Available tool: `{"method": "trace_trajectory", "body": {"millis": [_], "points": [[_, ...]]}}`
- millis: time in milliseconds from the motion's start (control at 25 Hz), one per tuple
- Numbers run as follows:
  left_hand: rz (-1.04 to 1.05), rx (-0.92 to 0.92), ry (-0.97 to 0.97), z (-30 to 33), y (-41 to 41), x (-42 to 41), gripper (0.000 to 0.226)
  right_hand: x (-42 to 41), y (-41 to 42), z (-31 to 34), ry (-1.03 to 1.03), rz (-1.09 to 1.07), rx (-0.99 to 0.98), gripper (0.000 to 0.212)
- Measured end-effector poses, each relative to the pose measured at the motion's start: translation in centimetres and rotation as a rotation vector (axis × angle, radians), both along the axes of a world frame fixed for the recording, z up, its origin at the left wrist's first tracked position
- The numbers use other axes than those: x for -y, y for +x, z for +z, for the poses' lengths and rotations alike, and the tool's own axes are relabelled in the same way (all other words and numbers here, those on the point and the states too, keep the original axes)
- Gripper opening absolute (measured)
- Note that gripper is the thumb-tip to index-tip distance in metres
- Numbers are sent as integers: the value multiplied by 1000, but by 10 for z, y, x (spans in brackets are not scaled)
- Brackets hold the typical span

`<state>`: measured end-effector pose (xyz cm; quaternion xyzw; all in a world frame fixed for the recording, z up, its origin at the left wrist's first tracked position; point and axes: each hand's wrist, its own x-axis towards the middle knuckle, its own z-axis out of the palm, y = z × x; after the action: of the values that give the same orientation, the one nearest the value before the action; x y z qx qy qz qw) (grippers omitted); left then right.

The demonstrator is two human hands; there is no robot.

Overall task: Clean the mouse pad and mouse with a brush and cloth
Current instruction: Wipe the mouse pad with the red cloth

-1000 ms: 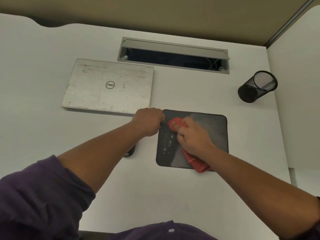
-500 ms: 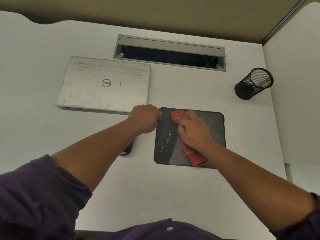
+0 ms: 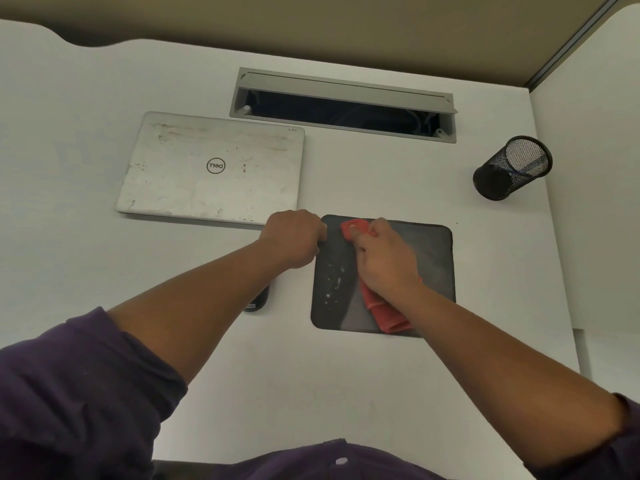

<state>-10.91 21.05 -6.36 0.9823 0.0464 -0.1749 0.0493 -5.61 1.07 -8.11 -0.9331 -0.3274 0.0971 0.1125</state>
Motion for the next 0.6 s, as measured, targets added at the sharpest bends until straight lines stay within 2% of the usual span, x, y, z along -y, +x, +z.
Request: {"method": "trace_trajectory", "body": {"millis": [120, 240, 280, 360, 400, 480, 520, 600], "points": [[18, 5, -5, -1, -1, 2, 25, 4, -16, -2, -62, 297, 44, 40], [16, 7, -15, -2, -1, 1, 26, 5, -9, 0, -10, 39, -15, 37], [16, 9, -16, -3, -1, 0, 26, 3, -10, 1, -10, 44, -17, 37], [14, 11, -12, -2, -1, 1, 25, 2, -18, -1, -46, 241, 36, 38], [12, 14, -12, -2, -1, 1, 24, 5, -16, -1, -44, 251, 18, 38], [3, 18, -11, -3, -1, 1, 24, 6, -9, 1, 8, 22, -31, 36], [4, 18, -9, -3, 0, 0, 24, 5, -10, 1, 8, 7, -13, 37], [14, 16, -10, -2, 0, 1, 24, 4, -20, -3, -36, 223, 52, 39]]}}
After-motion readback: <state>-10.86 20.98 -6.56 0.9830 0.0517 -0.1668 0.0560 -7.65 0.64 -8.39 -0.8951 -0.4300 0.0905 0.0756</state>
